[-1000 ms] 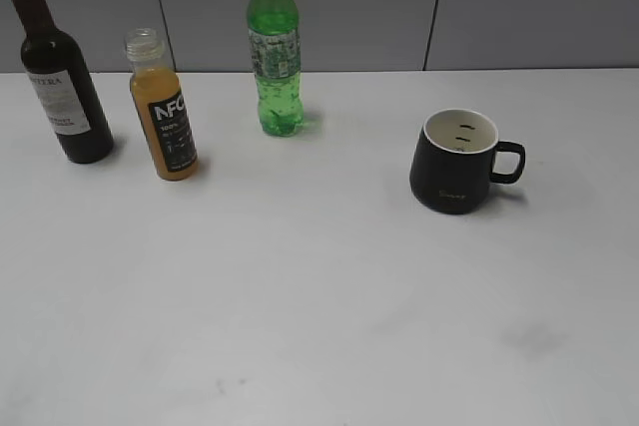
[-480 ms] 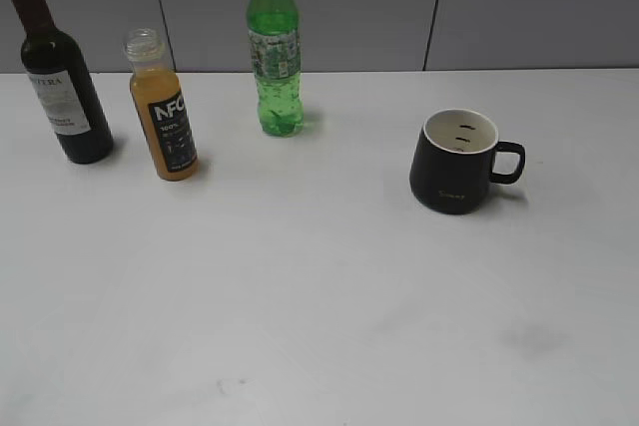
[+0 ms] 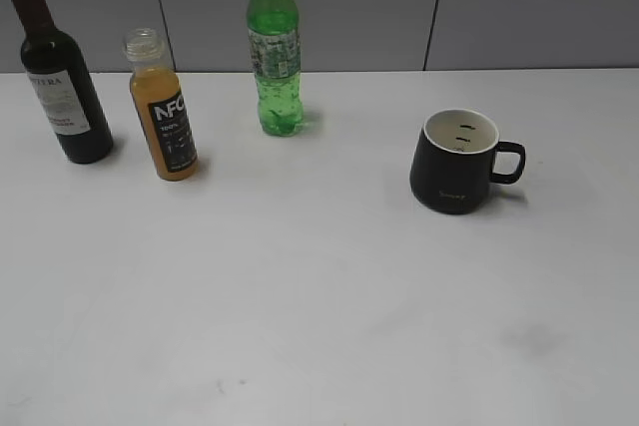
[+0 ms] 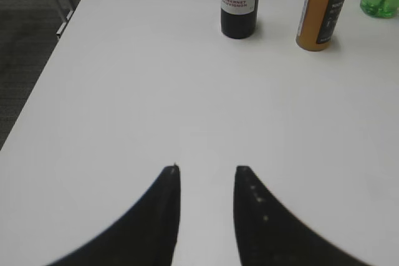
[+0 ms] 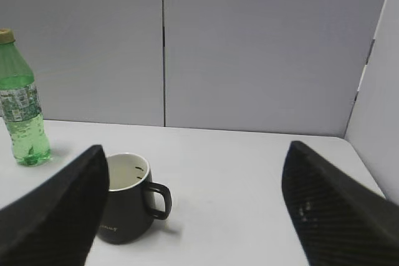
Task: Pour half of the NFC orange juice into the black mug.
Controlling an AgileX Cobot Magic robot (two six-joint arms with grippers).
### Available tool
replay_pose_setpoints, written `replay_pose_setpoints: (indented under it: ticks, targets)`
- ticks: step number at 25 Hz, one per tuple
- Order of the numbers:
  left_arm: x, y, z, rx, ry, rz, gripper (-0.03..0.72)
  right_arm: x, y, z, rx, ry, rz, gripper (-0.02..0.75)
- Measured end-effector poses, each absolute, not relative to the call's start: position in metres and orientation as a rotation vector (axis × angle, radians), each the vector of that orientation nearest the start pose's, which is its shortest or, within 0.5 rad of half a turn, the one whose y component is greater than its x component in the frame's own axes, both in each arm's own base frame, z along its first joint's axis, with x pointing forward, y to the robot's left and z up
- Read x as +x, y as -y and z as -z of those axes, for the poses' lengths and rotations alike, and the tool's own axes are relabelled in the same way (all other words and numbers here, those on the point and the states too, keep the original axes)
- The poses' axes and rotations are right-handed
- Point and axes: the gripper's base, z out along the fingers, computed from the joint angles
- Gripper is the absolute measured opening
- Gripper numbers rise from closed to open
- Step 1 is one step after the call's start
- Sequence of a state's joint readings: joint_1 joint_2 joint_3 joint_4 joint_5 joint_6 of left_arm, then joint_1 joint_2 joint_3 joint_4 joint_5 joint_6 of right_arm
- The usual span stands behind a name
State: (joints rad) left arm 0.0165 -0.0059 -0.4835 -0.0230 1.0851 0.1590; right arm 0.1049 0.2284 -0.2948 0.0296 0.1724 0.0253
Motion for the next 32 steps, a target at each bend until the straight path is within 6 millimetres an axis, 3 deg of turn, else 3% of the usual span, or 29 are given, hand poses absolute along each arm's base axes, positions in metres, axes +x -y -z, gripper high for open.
replay_pose_setpoints:
  ticks: [19, 26, 32]
  targets:
    - [-0.005, 0.002, -0.271, 0.149, -2.075, -0.08, 0.237, 0.188, -0.018, -0.21, -0.033, -1.623, -0.098, 0.655]
    - [-0.005, 0.002, -0.271, 0.149, -2.075, -0.08, 0.237, 0.201, -0.019, -0.17, -0.037, -1.65, -0.089, 0.649]
    - [-0.005, 0.002, -0.271, 0.149, -2.075, -0.08, 0.237, 0.208, -0.02, -0.126, -0.044, -1.846, -0.076, 0.649]
